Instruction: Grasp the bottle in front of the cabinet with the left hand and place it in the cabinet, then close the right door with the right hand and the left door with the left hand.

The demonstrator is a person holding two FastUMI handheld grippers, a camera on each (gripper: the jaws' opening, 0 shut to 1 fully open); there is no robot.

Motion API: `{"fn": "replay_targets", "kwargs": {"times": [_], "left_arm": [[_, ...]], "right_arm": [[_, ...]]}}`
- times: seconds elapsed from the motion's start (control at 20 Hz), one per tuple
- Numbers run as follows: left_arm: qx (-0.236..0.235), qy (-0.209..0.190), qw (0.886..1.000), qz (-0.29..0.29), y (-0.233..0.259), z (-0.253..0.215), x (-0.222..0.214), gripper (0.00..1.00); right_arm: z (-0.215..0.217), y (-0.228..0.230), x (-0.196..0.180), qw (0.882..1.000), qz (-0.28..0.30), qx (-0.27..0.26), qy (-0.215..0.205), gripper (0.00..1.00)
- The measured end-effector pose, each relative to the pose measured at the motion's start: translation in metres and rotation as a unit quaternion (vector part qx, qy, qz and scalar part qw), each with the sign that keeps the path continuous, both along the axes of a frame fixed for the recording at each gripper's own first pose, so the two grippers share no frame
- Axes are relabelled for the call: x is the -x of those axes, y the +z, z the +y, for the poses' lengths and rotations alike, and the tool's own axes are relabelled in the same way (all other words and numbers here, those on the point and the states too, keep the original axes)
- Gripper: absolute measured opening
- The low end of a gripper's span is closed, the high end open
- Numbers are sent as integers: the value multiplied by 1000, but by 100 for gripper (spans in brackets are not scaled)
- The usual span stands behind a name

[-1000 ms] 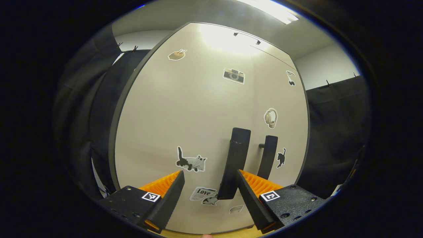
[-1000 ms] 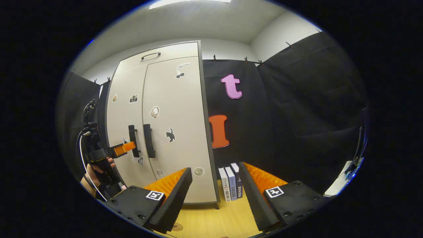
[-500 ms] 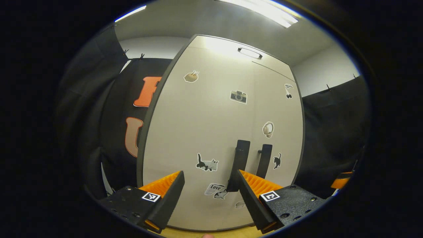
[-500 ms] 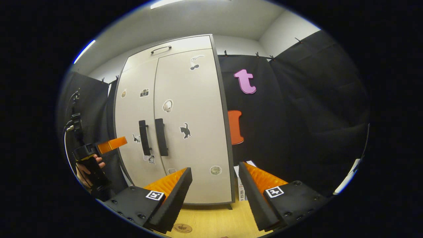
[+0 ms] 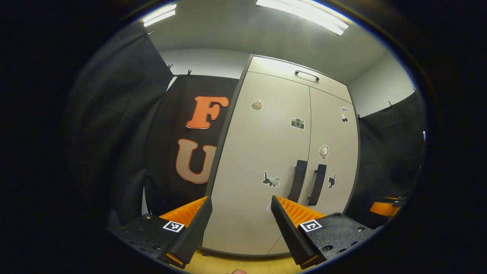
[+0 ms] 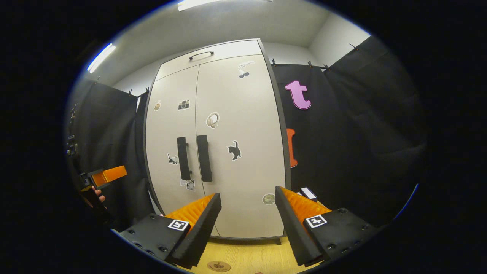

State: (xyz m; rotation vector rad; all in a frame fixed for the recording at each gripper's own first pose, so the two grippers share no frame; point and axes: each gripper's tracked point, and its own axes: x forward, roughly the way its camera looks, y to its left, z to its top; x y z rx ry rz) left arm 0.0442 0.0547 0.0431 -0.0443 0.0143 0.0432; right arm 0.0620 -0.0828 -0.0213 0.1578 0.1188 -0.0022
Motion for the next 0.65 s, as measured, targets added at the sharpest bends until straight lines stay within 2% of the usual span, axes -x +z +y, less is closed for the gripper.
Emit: {"fn": "replay_targets", "kwargs": {"times": [0.2, 0.65], "left_arm": [[6, 1, 1000, 10, -6, 2, 10, 95], [11, -12, 1000, 10, -6, -6, 14, 95]], "right_arm": [[2, 1, 2, 1000, -5, -15, 1, 95], [-7, 1, 7, 1000, -4, -12, -12, 95]]}}
